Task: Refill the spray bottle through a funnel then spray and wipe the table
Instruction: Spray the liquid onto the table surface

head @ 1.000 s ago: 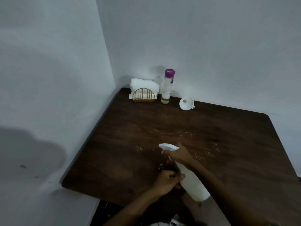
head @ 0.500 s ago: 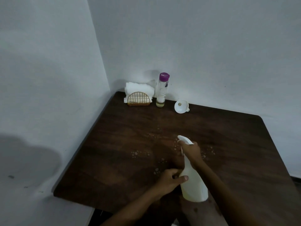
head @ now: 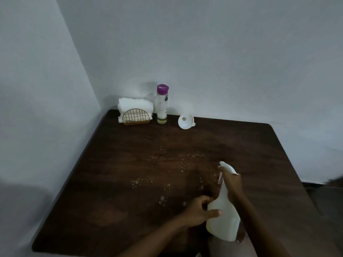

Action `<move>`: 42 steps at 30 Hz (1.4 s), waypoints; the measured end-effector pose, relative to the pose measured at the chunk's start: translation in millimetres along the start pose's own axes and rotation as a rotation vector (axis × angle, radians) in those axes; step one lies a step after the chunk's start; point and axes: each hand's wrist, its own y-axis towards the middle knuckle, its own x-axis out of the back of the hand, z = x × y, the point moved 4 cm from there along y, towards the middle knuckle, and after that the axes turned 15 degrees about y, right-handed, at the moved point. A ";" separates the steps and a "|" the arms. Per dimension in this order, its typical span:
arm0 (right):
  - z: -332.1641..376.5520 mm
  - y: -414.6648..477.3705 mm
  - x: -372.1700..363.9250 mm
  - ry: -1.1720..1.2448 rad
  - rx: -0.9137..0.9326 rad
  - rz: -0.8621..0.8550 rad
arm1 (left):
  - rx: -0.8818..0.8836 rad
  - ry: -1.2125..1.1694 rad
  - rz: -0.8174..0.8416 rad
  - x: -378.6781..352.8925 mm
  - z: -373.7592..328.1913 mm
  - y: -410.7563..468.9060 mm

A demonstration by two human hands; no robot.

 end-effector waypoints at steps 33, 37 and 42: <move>151.9 208.5 -16.8 -0.249 0.545 0.158 | -0.015 0.249 -0.416 113.2 -93.8 171.6; 156.2 246.3 -28.8 -0.212 0.487 0.115 | 0.013 0.224 -0.511 132.7 -77.5 179.6; 159.9 278.8 -40.9 -0.151 0.447 0.147 | 0.065 0.181 -0.550 143.2 -63.6 180.3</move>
